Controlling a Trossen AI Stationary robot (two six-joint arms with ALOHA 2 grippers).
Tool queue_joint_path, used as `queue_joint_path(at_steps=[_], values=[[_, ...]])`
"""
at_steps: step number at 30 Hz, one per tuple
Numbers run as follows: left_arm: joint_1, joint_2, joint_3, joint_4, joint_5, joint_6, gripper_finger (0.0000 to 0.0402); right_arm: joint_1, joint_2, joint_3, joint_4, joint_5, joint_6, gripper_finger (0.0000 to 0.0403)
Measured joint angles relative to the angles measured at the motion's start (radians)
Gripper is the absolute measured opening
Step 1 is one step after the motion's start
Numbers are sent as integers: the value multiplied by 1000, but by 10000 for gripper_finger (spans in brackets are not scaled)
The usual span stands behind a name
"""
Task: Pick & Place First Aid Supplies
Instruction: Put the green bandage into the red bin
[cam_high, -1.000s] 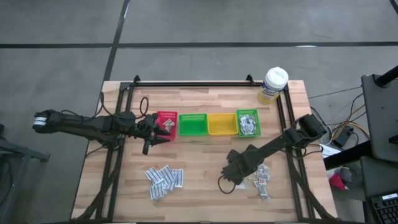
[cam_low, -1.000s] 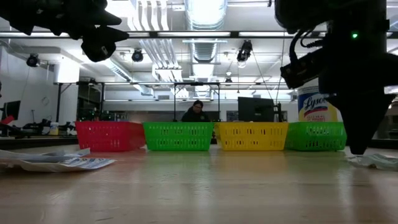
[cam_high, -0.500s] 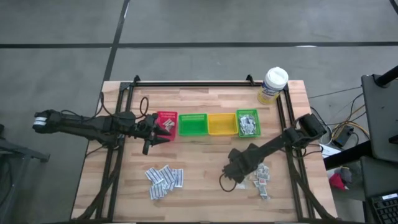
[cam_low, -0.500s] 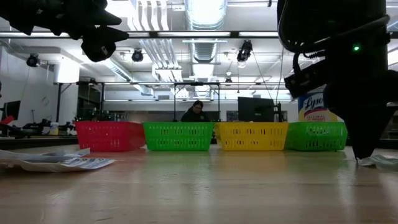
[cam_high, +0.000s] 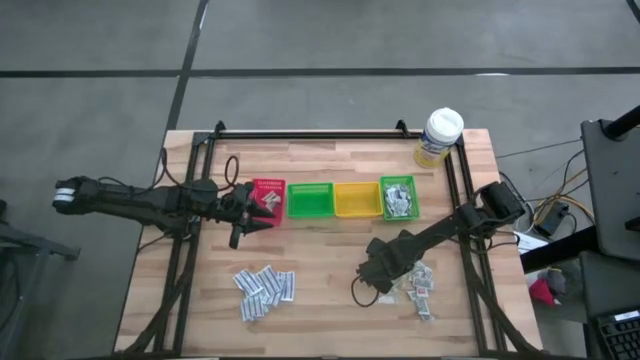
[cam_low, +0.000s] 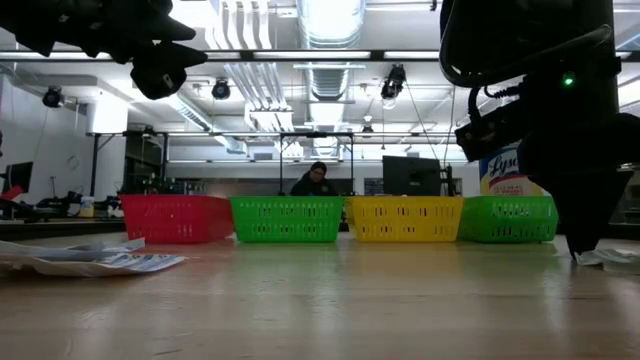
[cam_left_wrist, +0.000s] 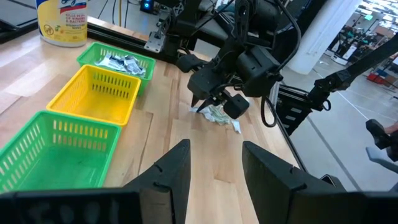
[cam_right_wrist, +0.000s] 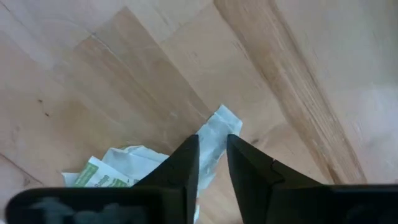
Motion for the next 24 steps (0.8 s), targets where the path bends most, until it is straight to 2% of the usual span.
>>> queue_joint_path(at_steps=[9,24], values=[[0,0,0,0,0,0,138,0,1,1,-16,2,-10,31],[0,0,0,0,0,0,138,0,1,25,-71,11,-17,8]])
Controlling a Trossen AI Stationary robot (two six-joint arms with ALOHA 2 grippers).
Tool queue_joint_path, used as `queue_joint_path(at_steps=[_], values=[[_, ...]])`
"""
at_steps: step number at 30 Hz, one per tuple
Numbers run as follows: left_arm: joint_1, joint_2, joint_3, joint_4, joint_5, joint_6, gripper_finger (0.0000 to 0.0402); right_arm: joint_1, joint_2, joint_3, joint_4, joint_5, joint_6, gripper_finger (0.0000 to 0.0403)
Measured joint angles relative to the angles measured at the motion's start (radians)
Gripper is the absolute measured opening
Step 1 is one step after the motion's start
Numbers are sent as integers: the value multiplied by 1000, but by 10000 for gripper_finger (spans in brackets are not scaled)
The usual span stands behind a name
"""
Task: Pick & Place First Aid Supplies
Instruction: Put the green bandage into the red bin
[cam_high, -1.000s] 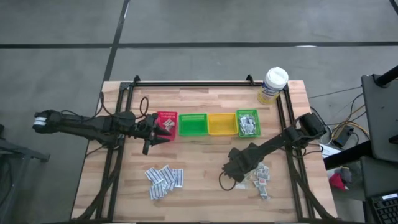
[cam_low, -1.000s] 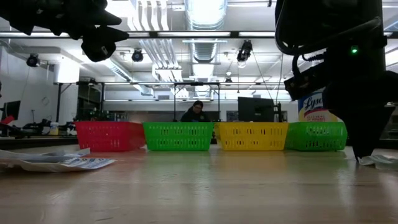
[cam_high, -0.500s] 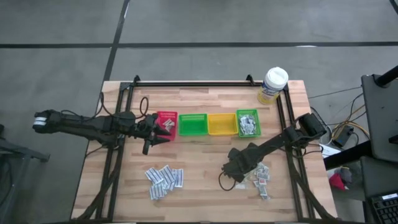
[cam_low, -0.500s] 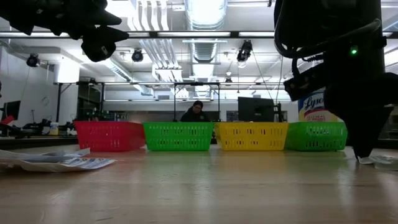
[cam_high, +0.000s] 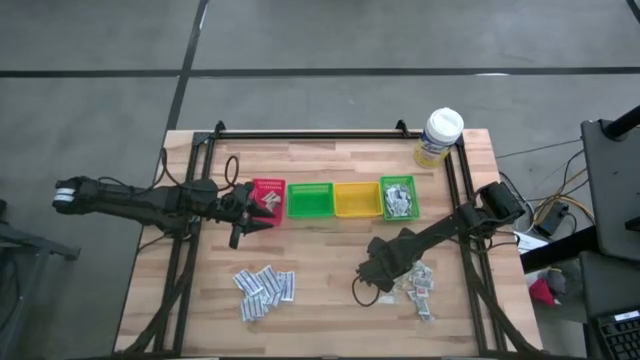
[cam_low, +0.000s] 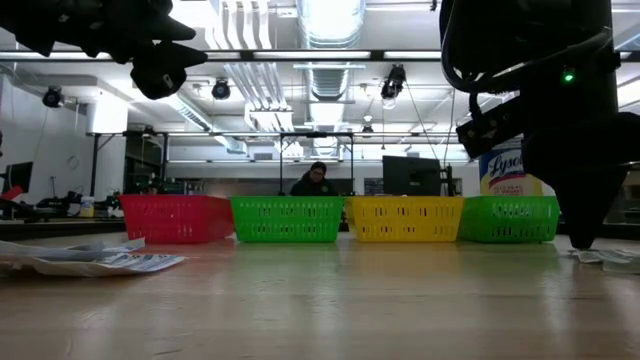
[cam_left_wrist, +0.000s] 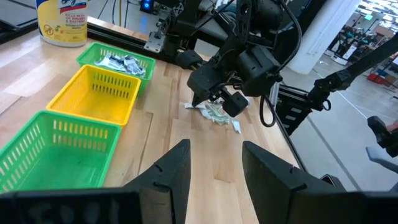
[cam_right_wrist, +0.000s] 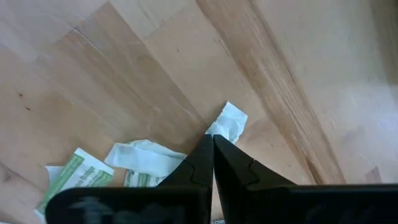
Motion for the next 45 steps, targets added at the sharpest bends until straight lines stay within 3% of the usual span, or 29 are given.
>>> queue_joint_path(at_steps=[17,29,35,45], values=[[0,0,0,0,0,2,138,-22,0,0,6,98,-65,13],[0,0,0,0,0,3,138,-20,-8,54,-60,89,-62,65],[0,0,0,0,0,3,138,-10,-9,56,-77,5,-23,89],[0,0,0,0,0,20,138,14,-9,45,-54,-13,8,131]])
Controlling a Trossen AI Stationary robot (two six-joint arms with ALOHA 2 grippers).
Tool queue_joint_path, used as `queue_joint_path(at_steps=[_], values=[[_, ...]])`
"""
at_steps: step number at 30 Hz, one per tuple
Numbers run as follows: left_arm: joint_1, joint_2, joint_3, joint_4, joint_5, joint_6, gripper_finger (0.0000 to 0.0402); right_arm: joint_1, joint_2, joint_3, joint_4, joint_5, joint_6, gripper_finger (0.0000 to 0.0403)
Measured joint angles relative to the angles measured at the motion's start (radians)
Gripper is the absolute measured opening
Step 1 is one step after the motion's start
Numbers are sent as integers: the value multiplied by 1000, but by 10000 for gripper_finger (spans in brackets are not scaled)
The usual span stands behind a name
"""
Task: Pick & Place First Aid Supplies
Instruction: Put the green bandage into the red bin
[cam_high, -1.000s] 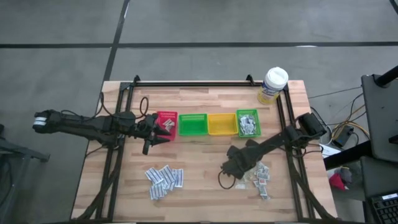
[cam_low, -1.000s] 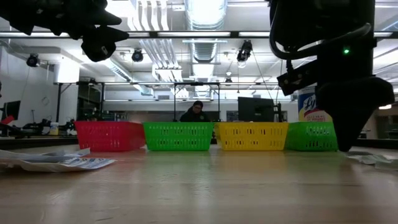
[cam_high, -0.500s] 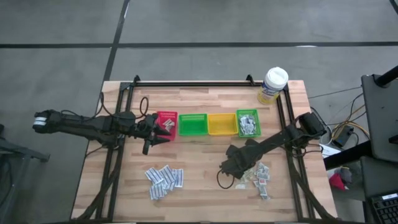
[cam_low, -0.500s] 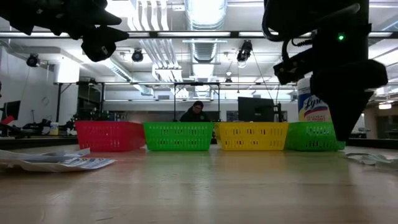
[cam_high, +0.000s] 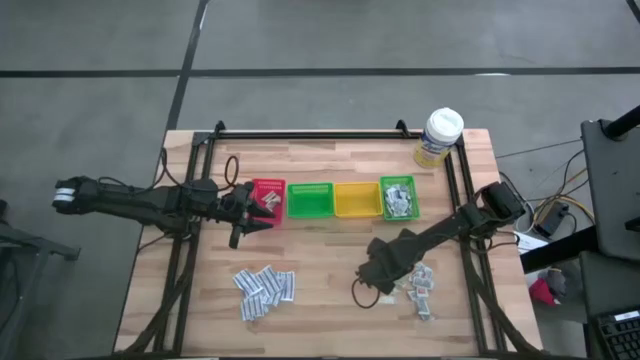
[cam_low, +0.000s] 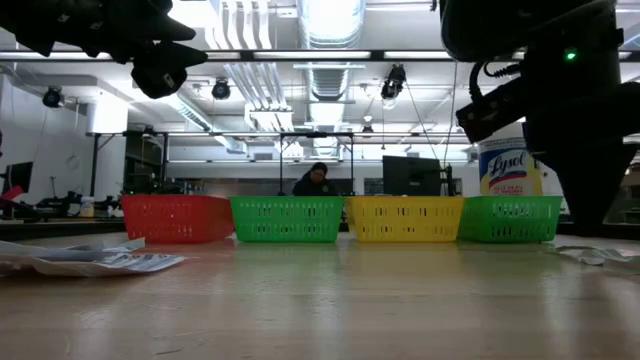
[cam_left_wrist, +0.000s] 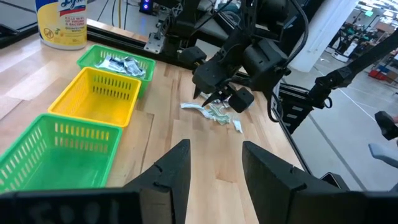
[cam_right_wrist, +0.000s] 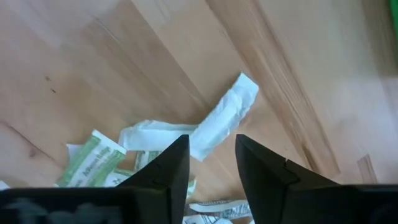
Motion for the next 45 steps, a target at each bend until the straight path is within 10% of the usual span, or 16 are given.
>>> queue_joint_path(at_steps=[45], values=[[0,0,0,0,0,-1,138,-37,17,-23,39,56,48,107]])
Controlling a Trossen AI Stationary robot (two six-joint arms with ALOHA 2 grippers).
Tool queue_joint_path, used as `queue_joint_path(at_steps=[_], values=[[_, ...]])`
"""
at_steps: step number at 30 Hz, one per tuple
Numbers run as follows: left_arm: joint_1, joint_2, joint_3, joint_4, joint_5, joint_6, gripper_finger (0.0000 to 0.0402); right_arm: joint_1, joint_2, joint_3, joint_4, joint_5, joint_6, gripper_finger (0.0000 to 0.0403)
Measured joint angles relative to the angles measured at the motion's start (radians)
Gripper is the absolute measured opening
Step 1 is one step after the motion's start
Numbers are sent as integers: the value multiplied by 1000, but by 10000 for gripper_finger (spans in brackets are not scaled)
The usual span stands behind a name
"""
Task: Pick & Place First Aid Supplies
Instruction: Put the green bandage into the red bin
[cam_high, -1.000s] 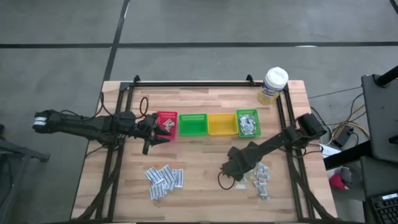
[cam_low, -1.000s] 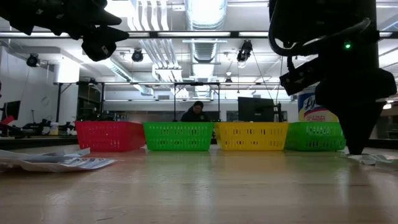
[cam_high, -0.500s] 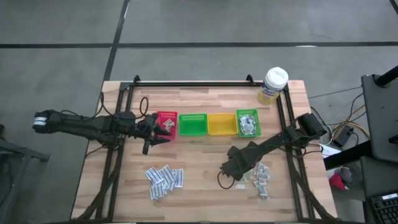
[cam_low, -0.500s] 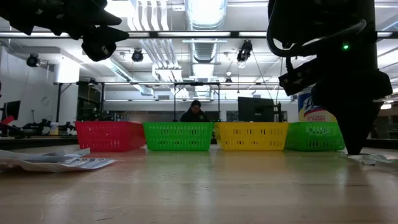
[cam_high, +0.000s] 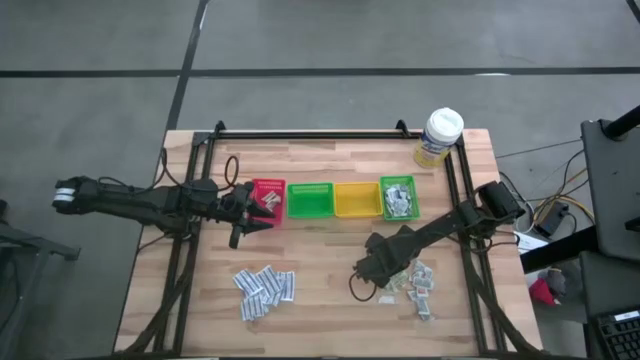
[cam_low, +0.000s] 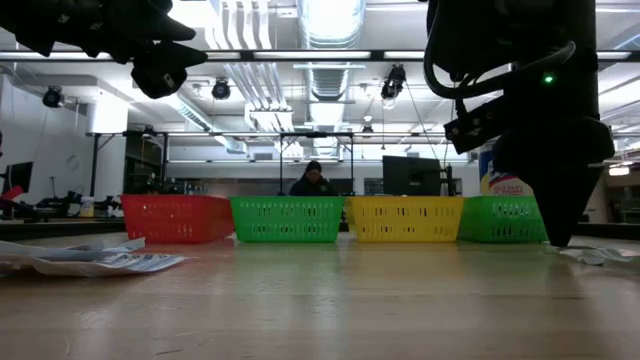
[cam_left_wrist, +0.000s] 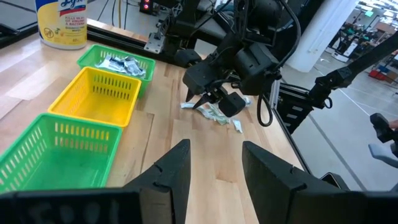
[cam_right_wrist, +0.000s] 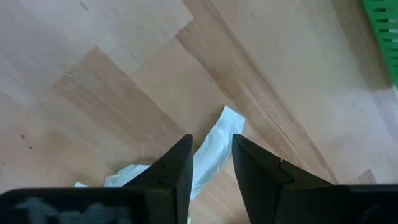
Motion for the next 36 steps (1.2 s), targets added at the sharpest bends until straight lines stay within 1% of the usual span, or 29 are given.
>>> queue_joint_path(at_steps=[5,9,17,21,36], values=[[0,0,0,0,0,0,138,0,0,-1,0,-7,-1,112],[0,0,0,0,0,0,138,0,0,-6,2,-31,-2,121],[0,0,0,0,0,0,138,0,0,-18,2,-34,13,129],[0,0,0,0,0,0,138,0,0,-21,-1,-30,17,121],[0,0,0,0,0,0,138,0,0,-38,-2,-34,60,68]])
